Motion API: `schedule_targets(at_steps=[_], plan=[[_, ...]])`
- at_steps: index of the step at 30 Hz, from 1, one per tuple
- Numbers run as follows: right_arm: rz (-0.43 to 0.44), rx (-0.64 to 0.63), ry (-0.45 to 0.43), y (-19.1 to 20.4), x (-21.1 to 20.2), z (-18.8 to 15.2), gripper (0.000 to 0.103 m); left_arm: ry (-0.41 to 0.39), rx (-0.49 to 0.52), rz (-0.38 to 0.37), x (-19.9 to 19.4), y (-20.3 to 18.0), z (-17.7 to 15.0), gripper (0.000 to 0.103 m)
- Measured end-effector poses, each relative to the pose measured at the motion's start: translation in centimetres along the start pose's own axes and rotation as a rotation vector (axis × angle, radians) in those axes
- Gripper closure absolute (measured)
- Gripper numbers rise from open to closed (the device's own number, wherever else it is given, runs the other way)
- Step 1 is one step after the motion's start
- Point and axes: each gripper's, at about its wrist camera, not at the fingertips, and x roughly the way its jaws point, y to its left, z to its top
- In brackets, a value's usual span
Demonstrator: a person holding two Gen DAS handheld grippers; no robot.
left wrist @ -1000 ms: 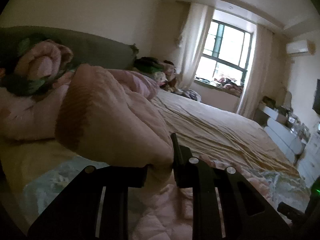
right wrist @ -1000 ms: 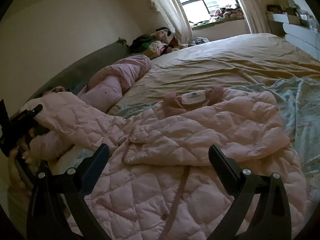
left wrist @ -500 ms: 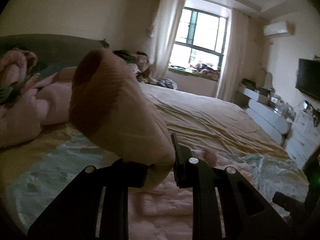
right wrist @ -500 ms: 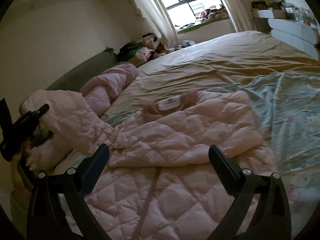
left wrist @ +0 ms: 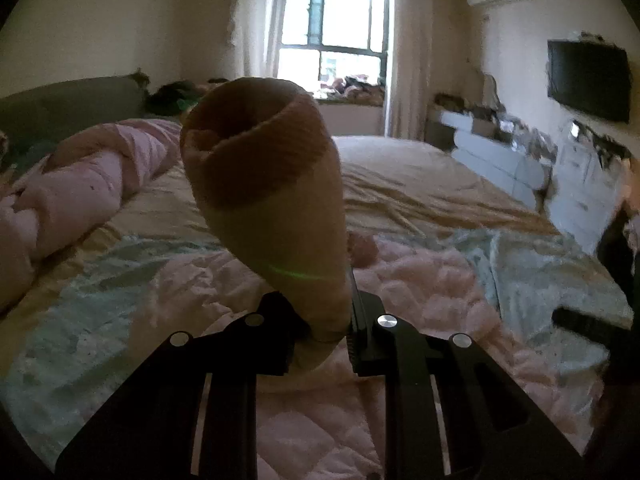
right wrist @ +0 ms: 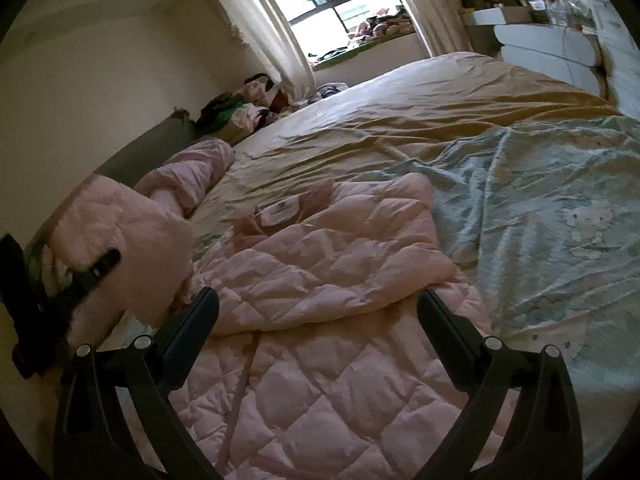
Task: Fold large clothes
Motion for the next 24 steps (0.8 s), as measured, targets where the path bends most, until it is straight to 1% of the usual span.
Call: schedule_targets(at_steps=[6, 9, 13, 15, 18, 19, 21, 22, 23, 24], plan=[[-0.032, 0.016, -0.024, -1.0, -0.8, 0.7, 0.004, 0.072, 0.08, -0.022, 2.0, -2.6, -3.2, 0.089], [-0.04, 0.026, -0.038, -1.4, -1.1, 1.0, 0.004, 0.099, 0.112, -0.019, 2.9, -3.7, -4.5, 0.088], [-0.044, 0.029, -0.039, -1.6, -1.2, 0.9, 0.004, 0.133, 0.192, -0.005, 3.8, -5.2, -6.6, 0.086], [-0.046, 0.03, -0.036, -1.6, -1.1, 0.9, 0.004, 0.145, 0.221, 0.007, 4.1, -5.8, -7.4, 0.084], [-0.037, 0.031, -0.03, -1.4, -1.0, 0.9, 0.004, 0.185, 0.274, 0.015, 4.8, -6.7, -8.6, 0.077], [-0.032, 0.032, -0.028, -1.4, -1.1, 0.9, 0.004, 0.196, 0.296, 0.02, 4.9, -7.0, -9.0, 0.073], [-0.02, 0.033, -0.02, -1.2, -1.0, 0.9, 0.004, 0.216, 0.331, 0.028, 4.9, -7.3, -9.8, 0.061], [-0.017, 0.031, -0.016, -1.1, -1.0, 0.8, 0.004, 0.227, 0.342, 0.036, 4.8, -7.3, -10.2, 0.048], [-0.013, 0.029, -0.008, -1.0, -0.8, 0.9, 0.004, 0.235, 0.352, 0.047, 4.7, -7.4, -10.5, 0.04], [-0.008, 0.027, 0.001, -0.9, -0.6, 0.8, 0.004, 0.241, 0.361, 0.061, 4.6, -7.5, -10.8, 0.039]])
